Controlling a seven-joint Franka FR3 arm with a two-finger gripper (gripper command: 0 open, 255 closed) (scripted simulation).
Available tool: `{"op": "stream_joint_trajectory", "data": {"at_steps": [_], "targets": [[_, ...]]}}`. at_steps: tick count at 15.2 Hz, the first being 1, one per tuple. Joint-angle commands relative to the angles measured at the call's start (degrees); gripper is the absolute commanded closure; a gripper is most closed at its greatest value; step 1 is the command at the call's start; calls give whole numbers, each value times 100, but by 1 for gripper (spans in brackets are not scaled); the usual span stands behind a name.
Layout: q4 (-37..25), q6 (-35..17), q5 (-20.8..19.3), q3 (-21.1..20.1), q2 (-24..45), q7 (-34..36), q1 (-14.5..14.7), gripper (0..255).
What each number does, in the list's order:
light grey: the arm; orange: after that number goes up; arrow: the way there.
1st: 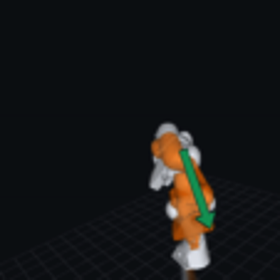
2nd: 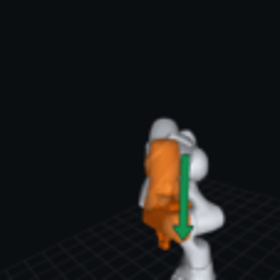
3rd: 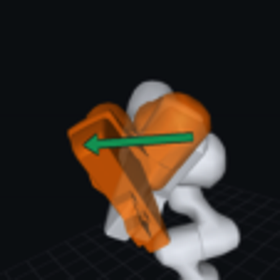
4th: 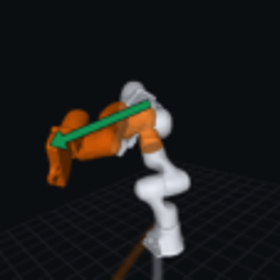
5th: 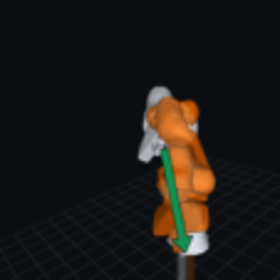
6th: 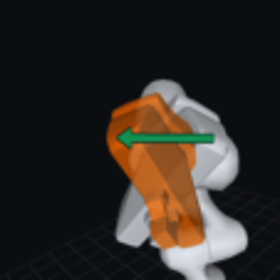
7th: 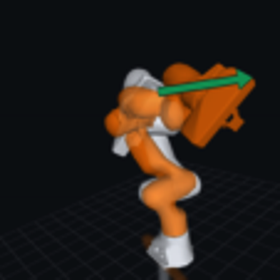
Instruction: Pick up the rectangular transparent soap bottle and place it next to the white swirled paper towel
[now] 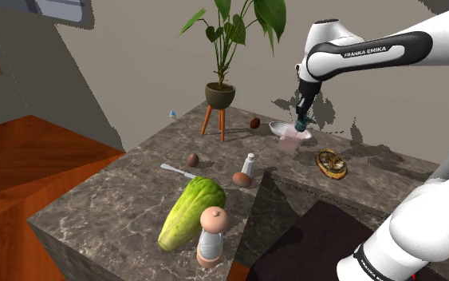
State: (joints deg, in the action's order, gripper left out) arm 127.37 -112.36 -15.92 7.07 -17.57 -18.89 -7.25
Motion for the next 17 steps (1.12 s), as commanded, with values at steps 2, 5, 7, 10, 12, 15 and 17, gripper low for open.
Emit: {"op": "stream_joint_trajectory", "data": {"at_steps": [2,5,7,10,12,15,17], "targets": [[-197,238,24,-14,-46,-49,7,255],[-406,465,45,-26,-68,-96,14,255],[-551,615,59,-34,-76,-127,18,255],[-776,839,78,-45,-79,-174,23,255],[-933,989,90,-53,-75,-205,27,255],[-1177,1212,106,-64,-59,-252,31,255],[-1346,1361,116,-71,-42,-283,34,255]]}}
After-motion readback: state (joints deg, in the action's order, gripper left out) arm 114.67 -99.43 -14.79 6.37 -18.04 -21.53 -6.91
